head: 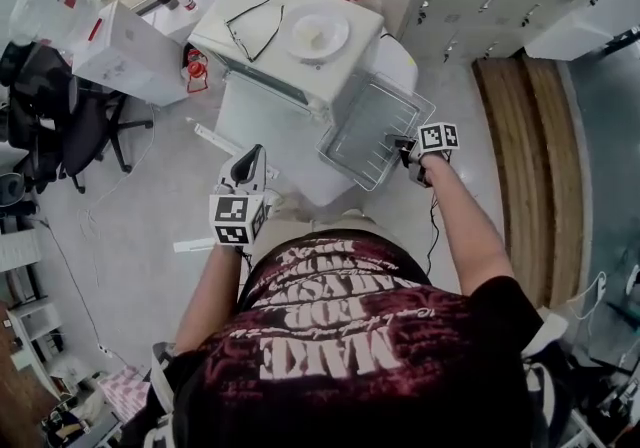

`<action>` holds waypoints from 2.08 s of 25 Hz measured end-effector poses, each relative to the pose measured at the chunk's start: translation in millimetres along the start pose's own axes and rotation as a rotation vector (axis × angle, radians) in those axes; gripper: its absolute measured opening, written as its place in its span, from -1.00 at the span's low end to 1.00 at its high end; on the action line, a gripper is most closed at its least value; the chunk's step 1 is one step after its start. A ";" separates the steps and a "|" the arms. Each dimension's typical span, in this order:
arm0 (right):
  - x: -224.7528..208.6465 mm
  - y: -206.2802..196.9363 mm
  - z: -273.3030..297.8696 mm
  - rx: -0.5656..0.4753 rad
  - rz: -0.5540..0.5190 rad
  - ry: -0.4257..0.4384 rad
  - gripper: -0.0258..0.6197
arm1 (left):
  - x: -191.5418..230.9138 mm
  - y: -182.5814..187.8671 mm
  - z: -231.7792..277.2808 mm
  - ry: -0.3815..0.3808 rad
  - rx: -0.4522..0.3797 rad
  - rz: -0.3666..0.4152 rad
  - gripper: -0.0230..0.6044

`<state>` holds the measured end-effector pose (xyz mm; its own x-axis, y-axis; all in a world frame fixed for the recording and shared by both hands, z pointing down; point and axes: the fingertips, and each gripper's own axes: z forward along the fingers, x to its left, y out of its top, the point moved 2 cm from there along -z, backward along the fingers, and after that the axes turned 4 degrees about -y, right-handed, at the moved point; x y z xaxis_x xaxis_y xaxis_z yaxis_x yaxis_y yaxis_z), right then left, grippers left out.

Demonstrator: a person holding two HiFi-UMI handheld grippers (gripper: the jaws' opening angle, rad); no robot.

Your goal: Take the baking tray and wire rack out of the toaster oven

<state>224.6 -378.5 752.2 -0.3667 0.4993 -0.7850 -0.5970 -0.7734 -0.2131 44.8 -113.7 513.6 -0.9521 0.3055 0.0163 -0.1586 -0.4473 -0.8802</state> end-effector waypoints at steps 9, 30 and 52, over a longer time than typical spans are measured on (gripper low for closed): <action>-22.5 -1.5 -0.4 0.202 -0.095 -0.276 -0.26 | 4.5 -6.4 -16.5 -0.008 0.034 0.016 -0.91; 88.8 3.1 -44.3 -0.376 -0.388 -0.519 -0.16 | 56.4 10.1 -9.5 -0.198 -0.016 0.089 -0.91; 400.2 -46.2 -54.1 -0.834 -0.752 -0.590 -0.92 | 136.4 99.9 -73.3 -0.307 -0.296 0.166 -0.91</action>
<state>144.1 -164.1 416.4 -0.5229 0.8521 0.0205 -0.2449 -0.1272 -0.9612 -81.8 -55.1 393.1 -0.9988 -0.0333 -0.0361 0.0420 -0.1957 -0.9798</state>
